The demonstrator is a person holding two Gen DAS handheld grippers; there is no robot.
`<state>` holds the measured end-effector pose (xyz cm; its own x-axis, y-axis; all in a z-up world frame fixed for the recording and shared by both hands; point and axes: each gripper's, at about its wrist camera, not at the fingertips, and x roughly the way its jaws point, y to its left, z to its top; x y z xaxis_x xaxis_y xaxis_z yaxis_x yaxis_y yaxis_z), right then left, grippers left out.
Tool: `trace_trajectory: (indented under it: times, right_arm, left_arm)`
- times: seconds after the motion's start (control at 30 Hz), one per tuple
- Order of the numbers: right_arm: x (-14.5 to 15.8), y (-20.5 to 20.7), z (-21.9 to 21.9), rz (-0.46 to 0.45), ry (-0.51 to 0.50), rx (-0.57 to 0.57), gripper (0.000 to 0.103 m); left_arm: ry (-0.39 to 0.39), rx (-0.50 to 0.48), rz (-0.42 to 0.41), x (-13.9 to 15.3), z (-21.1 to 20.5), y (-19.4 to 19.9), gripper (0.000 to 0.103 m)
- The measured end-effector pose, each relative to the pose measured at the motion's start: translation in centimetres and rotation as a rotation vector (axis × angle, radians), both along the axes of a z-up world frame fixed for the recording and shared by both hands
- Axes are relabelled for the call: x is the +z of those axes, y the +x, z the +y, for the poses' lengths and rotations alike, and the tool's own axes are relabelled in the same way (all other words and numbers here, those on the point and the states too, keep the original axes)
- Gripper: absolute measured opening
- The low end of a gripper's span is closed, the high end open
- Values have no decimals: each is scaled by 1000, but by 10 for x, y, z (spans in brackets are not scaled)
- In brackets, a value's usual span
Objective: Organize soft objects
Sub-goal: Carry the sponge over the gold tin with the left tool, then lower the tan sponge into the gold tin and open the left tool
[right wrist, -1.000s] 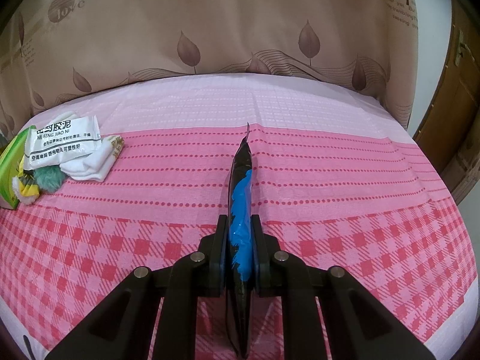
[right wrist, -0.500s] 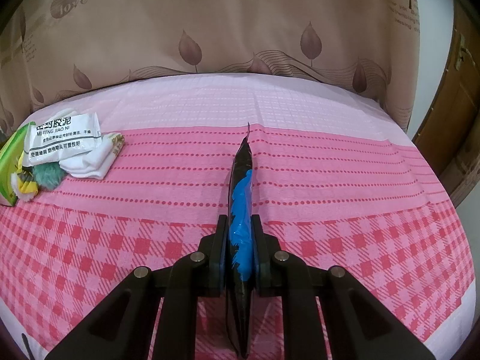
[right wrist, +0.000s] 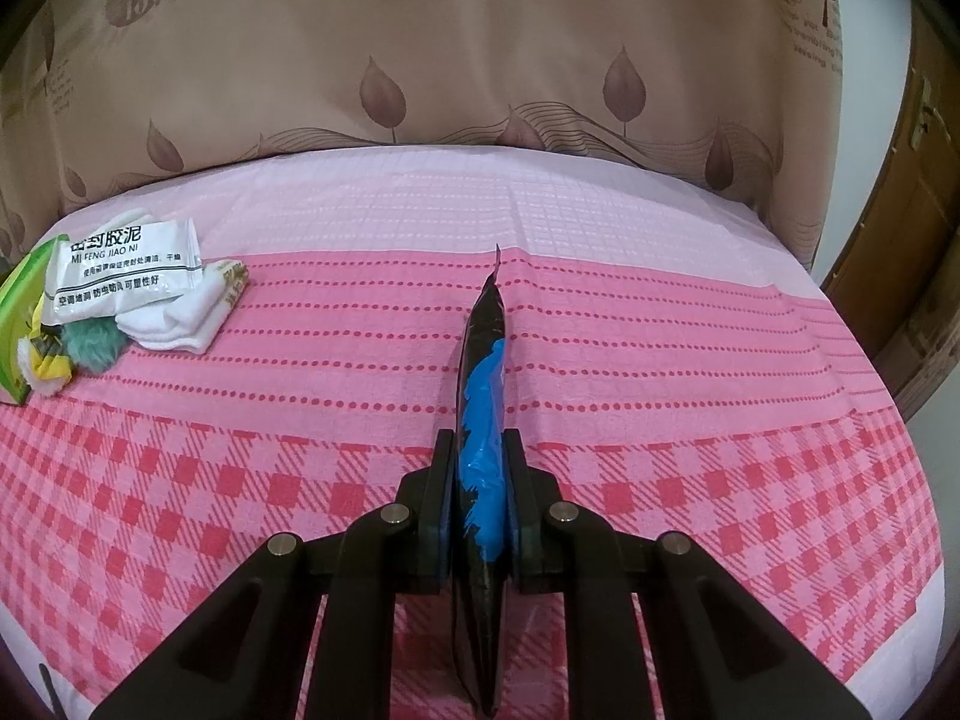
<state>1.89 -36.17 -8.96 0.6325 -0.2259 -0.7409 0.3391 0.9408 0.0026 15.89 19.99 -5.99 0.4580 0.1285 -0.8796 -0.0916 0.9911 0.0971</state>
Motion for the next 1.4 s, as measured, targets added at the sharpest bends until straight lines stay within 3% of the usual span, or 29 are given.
trace_trajectory:
  times: [0.2,0.3,0.57,0.9,1.07,1.4]
  right_arm:
    - [0,-1,2,7,-18,2,13]
    - [0,-1,2,10,-28,3,13]
    - [-2,2,1,17,-43,5,13]
    - [-4,4,4,28,-71,8,13]
    - [-5,6,1,34,-87,8,12]
    - [1,0,21,38,-77,-9,12]
  left_arm:
    - [-11,12,25,-5,4,2,53]
    - [-12,-1,9,-2,3,1,59]
    - [-11,-24,-30,15,0,-9,60]
    - [73,-34,-153,50,-8,-54,61]
    - [128,-6,-192,52,-7,-81,61]
    - [148,42,-227,54,6,-116,61]
